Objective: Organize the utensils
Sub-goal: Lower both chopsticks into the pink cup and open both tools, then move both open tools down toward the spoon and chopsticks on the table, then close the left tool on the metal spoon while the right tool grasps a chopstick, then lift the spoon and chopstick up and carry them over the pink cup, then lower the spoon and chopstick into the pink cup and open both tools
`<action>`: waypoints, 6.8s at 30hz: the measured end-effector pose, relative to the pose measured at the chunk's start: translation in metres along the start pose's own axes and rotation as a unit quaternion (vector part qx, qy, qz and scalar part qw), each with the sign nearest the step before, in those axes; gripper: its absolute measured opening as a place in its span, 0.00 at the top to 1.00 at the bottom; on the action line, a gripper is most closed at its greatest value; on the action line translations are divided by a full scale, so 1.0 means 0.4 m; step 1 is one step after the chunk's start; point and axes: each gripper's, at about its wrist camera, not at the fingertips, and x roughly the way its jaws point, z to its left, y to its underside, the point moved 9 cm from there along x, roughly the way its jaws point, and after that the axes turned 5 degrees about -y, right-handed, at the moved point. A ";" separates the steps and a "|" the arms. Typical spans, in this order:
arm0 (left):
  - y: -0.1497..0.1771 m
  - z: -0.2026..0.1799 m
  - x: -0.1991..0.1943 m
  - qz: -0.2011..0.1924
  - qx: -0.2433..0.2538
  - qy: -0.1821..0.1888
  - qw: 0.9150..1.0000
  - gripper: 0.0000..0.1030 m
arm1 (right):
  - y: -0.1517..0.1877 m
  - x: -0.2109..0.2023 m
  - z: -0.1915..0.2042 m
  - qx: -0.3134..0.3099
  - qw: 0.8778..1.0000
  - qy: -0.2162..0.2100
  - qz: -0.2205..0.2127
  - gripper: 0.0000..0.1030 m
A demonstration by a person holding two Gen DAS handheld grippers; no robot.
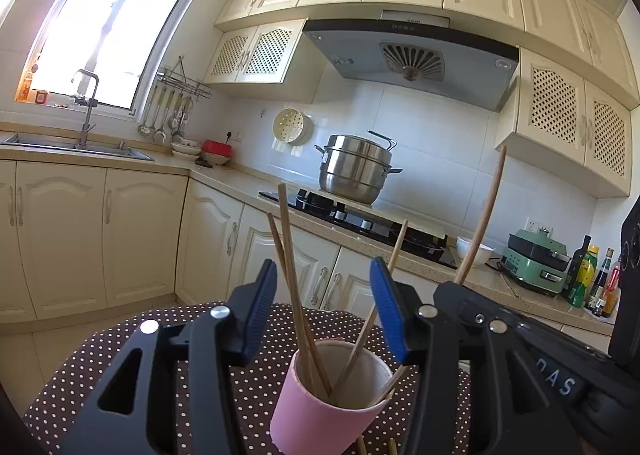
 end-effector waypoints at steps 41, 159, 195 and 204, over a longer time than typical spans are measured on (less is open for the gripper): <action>0.091 -0.015 -0.162 0.134 0.052 0.012 0.990 0.31 | 0.073 -0.181 -0.060 0.018 0.998 0.047 0.027 0.50; 0.296 0.062 -0.232 0.293 0.041 0.028 0.955 0.99 | 0.347 -0.102 0.036 -0.005 0.970 -0.072 0.233 0.94; -0.088 -0.106 -0.082 0.046 0.046 0.058 0.996 0.99 | -0.085 -0.081 0.069 -0.028 0.999 -0.032 -0.025 0.95; -0.068 -0.077 0.019 0.054 0.048 0.029 0.997 0.99 | -0.103 -0.046 0.049 -0.027 0.999 -0.015 -0.039 0.95</action>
